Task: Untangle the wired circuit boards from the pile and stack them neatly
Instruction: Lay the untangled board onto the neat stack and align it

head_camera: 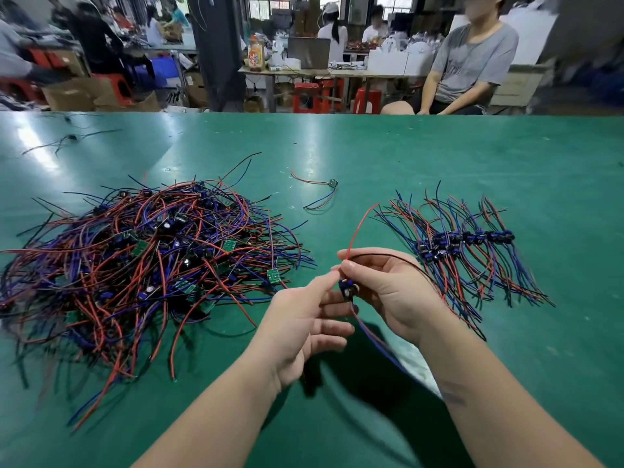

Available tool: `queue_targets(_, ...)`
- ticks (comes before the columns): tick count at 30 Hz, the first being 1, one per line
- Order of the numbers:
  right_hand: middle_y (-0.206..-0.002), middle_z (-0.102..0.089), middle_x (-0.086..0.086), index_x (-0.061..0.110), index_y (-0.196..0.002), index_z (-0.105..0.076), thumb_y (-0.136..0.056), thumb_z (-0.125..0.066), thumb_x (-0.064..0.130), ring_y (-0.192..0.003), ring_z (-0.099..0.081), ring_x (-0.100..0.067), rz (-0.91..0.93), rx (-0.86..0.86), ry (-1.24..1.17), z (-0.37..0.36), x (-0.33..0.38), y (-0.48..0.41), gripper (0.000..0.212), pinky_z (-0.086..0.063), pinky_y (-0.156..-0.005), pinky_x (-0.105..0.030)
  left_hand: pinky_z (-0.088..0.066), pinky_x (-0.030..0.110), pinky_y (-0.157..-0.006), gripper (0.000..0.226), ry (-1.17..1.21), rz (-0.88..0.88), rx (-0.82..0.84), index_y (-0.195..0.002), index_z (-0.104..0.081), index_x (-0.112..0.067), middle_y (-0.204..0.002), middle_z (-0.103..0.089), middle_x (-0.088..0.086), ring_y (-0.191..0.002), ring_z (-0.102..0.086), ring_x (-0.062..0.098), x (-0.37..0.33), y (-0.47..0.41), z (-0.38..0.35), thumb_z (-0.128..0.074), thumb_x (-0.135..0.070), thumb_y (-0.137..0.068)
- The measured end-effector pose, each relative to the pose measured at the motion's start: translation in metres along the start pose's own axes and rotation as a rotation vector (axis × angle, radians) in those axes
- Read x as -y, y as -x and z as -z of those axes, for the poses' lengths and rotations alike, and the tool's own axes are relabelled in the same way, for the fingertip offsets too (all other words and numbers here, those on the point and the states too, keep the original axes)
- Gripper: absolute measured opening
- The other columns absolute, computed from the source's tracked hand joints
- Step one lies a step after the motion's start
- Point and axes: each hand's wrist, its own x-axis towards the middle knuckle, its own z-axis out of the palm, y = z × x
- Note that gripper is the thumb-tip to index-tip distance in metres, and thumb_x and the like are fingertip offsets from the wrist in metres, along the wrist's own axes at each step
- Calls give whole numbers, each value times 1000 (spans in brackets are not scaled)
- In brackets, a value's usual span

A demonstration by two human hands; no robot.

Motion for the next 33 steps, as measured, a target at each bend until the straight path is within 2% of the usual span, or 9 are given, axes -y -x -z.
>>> queue_targets(5,-75,-72,-13,4,-93,-65,-81,-65,-8,-64,-67,-16,52,-71,86,-3,-5,2,17,-53,-59,-22,-49,21,-44,20,-162,-215,-143,-83,-69,-5,-67,-71,6,-52,-64,13,9,-3,3,-80,-18,-72)
queue_targets(7,-74,-71,-11,4,-88,-65,-79,-68,-6,-63,-65,-17,69,-132,124,-7,-7,2,14,-52,-59,-22,-51,24,-46,12,-198,-270,-182,-80,-69,-9,-63,-70,5,-53,-64,14,12,-5,3,-79,-14,-74)
queue_targets(10,-73,-68,-10,9,-80,-66,-75,-74,-1,-64,-62,-14,92,-223,200,-11,-8,1,13,-48,-58,-17,-56,31,-60,2,-202,-350,-234,-82,-70,-9,-66,-72,6,-63,-71,19,15,-9,3,-72,-9,-82)
queue_targets(13,-69,-70,-8,7,-77,-66,-74,-72,-4,-57,-62,-6,118,-230,211,-14,-7,4,13,-43,-51,-11,-57,31,-61,6,-207,-414,-232,-83,-68,-11,-66,-72,4,-65,-70,21,17,-11,2,-73,-10,-81)
queue_targets(18,-68,-71,-10,7,-78,-65,-83,-61,-6,-54,-61,-10,-34,-167,0,-12,-3,4,15,-40,-48,-14,-55,22,-52,13,-76,-334,-97,-78,-69,-5,-65,-72,8,-54,-67,15,7,-7,2,-77,-10,-69)
queue_targets(22,-68,-72,-10,6,-83,-63,-85,-60,-3,-47,-57,-7,-285,-96,-132,4,6,-1,10,-42,-44,-11,-53,21,-49,9,-103,-186,16,-79,-68,-3,-66,-71,9,-56,-69,15,-1,-4,4,-74,-9,-75)
queue_targets(25,-69,-71,-9,4,-85,-63,-76,-63,0,-49,-62,-7,-351,-63,-133,18,16,-3,10,-44,-40,-11,-54,21,-50,5,-147,-141,64,-76,-68,-4,-66,-70,10,-55,-67,15,1,1,3,-73,-5,-78)
queue_targets(29,-68,-68,-9,2,-87,-64,-63,-65,0,-52,-63,-11,-388,27,-145,29,21,0,24,-51,-48,-15,-55,23,-52,8,-205,-165,36,-77,-67,-1,-60,-67,9,-52,-66,17,7,4,0,-75,-1,-76)
queue_targets(33,-56,-61,-1,5,-78,-61,-67,-69,1,-47,-57,-7,-344,51,27,22,10,-1,14,-46,-45,-14,-60,35,-64,13,-322,-289,-52,-70,-70,-10,-59,-68,5,-55,-67,20,13,2,0,-81,-4,-71)
